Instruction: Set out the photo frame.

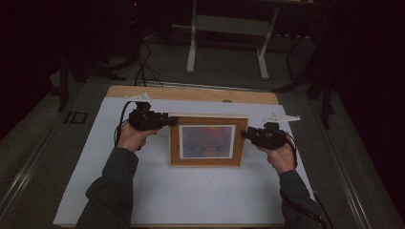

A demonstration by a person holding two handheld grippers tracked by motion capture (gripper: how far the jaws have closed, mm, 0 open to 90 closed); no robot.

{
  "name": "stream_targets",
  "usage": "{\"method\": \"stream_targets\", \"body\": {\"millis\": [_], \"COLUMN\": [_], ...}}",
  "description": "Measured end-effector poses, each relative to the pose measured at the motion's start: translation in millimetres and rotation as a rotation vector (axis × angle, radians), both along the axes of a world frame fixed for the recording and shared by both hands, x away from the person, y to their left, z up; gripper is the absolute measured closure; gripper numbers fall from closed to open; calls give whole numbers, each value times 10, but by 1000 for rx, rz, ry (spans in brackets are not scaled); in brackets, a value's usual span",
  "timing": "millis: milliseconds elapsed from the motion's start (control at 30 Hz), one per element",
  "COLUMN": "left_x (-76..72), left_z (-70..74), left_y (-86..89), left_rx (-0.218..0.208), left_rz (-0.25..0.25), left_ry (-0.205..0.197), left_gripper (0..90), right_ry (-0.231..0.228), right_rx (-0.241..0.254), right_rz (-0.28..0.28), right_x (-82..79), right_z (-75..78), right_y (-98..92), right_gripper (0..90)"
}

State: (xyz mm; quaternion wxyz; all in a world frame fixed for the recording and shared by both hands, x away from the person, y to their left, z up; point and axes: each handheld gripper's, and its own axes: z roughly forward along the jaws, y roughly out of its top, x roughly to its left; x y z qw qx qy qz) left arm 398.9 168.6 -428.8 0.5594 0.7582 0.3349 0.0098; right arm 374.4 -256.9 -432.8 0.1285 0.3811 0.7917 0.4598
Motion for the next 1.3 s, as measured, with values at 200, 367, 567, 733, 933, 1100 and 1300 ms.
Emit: {"method": "stream_targets", "body": {"millis": [200, 367, 567, 733, 933, 1100, 1300], "left_x": [-10, -15, -10, -41, -110, -187, -321], "left_z": [1, 5, -43, -67, -21, 39, 91], "left_y": [-3, -4, 27, 50, 100, 152, 199], "left_rx": [-2, 2, -34, -45, -24, 15, 103], "left_rz": [1, 3, -5, -3, 19, 59, 134], "left_ry": [0, -1, 31, 37, 27, 19, -9], "left_gripper": [642, 640, 595, 550, 527, 527, 527], "right_ry": [0, -3, -8, -11, -16, -22, -24], "right_rx": [1, 1, 15, 18, 21, 25, 28], "right_rz": [6, 11, 3, 1, -2, -6, -16], "right_x": [-5, -4, -17, -40, -60, -66, -90], "right_z": [1, 1, -3, 19, 44, 69, 91], "right_y": [-7, -11, -30, -79, -115, -139, -182], "right_gripper": [678, 677, 644, 621, 605, 598, 595]}}
